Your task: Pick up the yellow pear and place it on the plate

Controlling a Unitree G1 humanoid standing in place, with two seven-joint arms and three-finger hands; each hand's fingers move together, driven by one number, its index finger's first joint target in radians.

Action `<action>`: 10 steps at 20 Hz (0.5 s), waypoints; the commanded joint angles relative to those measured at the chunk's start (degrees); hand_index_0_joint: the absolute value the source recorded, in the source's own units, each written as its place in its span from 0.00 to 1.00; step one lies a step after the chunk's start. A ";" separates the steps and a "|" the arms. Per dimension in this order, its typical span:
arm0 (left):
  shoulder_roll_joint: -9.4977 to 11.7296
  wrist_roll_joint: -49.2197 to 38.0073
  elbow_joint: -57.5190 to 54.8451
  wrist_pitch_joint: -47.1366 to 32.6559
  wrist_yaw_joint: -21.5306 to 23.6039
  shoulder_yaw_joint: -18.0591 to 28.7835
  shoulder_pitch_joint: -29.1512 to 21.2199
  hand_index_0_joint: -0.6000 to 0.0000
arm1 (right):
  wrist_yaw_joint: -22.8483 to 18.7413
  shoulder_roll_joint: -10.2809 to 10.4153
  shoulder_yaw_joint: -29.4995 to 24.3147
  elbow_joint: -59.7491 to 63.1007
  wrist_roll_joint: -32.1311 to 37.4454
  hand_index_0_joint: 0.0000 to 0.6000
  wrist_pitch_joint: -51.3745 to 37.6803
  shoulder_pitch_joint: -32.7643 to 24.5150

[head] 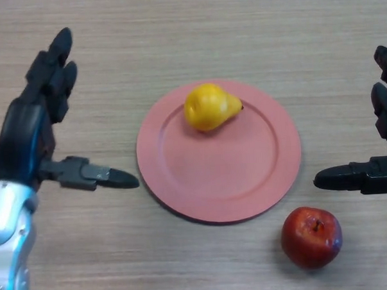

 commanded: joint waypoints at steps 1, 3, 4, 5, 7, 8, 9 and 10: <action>2.66 -2.32 -5.50 -4.39 -1.53 5.84 -0.30 1.00 | -0.38 -1.69 -4.61 -3.80 3.80 0.00 -5.73 -2.17; 2.96 -2.99 -9.07 0.85 -2.90 8.04 2.64 1.00 | -0.99 -1.76 -4.80 -3.51 5.53 0.00 -5.64 -2.56; 3.11 -3.89 -10.83 3.94 -3.51 9.22 3.28 1.00 | -1.23 -1.98 -4.76 -3.26 6.18 0.00 -5.51 -2.77; 3.42 -5.08 -12.75 7.44 -3.82 10.70 3.74 1.00 | -0.95 -2.31 -4.33 -3.03 5.81 0.00 -5.25 -2.84; 3.11 -5.62 -12.51 6.97 -2.76 11.29 3.80 1.00 | -0.33 -2.46 -4.35 -3.66 5.75 0.00 -3.92 -2.97; 2.91 -6.21 -12.26 6.86 -2.08 11.06 3.73 1.00 | -0.23 -2.32 -4.58 -3.86 5.88 0.00 -3.70 -2.76; 2.95 -7.79 -12.76 8.18 -2.03 10.88 3.51 1.00 | -0.47 -2.19 -4.92 -4.43 6.12 0.00 -3.27 -2.27; 2.91 -7.98 -12.71 7.55 -1.66 10.54 3.26 1.00 | -0.74 -2.24 -5.00 -4.63 5.94 0.00 -3.17 -2.22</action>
